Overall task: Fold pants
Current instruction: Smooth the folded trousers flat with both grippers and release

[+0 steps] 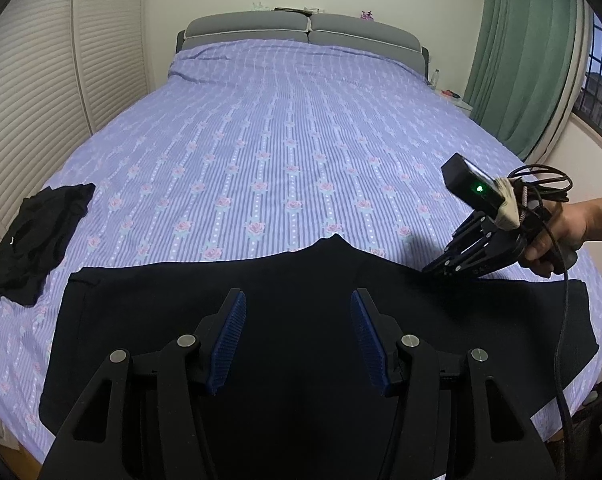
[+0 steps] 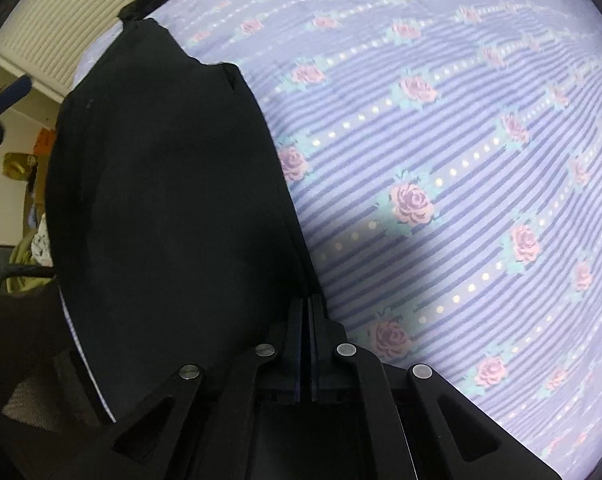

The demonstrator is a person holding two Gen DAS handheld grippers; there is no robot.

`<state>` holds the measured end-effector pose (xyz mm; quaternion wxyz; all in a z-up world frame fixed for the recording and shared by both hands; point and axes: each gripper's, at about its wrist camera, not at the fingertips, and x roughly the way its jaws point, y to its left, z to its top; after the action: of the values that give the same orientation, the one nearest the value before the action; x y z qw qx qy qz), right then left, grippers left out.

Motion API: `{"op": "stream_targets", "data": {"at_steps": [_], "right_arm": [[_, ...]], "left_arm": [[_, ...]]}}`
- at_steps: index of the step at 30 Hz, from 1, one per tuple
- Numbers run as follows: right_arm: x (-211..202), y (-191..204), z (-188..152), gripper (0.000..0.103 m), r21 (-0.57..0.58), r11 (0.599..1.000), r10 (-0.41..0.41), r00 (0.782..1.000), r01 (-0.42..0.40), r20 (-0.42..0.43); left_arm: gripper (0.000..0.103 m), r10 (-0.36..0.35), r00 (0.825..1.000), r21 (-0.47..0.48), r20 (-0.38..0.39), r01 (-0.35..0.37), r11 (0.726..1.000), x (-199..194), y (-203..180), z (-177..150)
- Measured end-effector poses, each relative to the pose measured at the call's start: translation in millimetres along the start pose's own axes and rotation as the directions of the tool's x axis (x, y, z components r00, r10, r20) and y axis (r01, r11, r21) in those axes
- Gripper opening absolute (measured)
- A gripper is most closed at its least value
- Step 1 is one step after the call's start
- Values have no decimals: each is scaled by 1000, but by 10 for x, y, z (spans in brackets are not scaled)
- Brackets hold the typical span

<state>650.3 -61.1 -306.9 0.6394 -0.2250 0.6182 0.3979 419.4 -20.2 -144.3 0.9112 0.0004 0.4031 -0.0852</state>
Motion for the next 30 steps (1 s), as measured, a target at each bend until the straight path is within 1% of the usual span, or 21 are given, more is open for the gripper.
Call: {"op": "stream_targets", "data": {"at_steps": [2, 5, 7, 9, 10, 12, 15, 17, 18, 21, 23, 25, 28, 30], "right_arm": [[-68, 43, -23, 7, 4, 1000, -16, 1000, 16, 18], [-330, 25, -118, 27, 53, 997, -66, 994, 62, 83], [-526, 88, -221, 30, 103, 991, -104, 985, 90, 135], [-730, 212, -340, 34, 164, 977, -167, 968, 136, 187], [-834, 296, -409, 35, 208, 963, -214, 952, 169, 218], [-968, 454, -526, 44, 295, 928, -305, 917, 226, 256], [-1075, 808, -766, 48, 393, 873, -417, 860, 289, 294], [-1084, 1063, -854, 53, 453, 836, -470, 829, 309, 302], [-1070, 1195, -879, 57, 490, 820, -480, 820, 295, 311], [-937, 1530, -881, 59, 568, 784, -493, 808, 251, 323], [-845, 1742, -825, 59, 605, 758, -509, 800, 243, 317], [-740, 1914, -719, 59, 628, 742, -519, 794, 233, 318], [-625, 2112, -573, 59, 647, 728, -530, 786, 228, 319], [-521, 2218, -429, 59, 646, 736, -508, 795, 203, 330]], "left_arm": [[54, 5, 1000, 5, 0, -5, 1000, -15, 10, -6], [54, 15, 1000, 4, 1, -15, 1000, -51, 67, -15], [54, 22, 1000, 4, 0, -22, 1000, -93, 118, -24], [54, 33, 999, 7, -1, -33, 999, -149, 189, -41], [54, 37, 999, 9, -1, -37, 999, -173, 221, -51], [54, 48, 999, 15, 2, -48, 999, -250, 315, -95], [54, 66, 998, 23, 7, -66, 998, -355, 472, -199], [54, 78, 997, 24, 12, -79, 997, -422, 594, -290], [54, 84, 996, 21, 13, -84, 996, -451, 654, -332], [54, 121, 993, 15, 5, -121, 993, -512, 885, -465], [54, 148, 989, 6, 2, -148, 989, -546, 1043, -550], [54, 182, 983, -12, 2, -182, 983, -588, 1214, -646], [54, 213, 977, -45, -8, -213, 976, -622, 1448, -789], [54, 228, 973, -59, -18, -229, 972, -640, 1571, -880]]}}
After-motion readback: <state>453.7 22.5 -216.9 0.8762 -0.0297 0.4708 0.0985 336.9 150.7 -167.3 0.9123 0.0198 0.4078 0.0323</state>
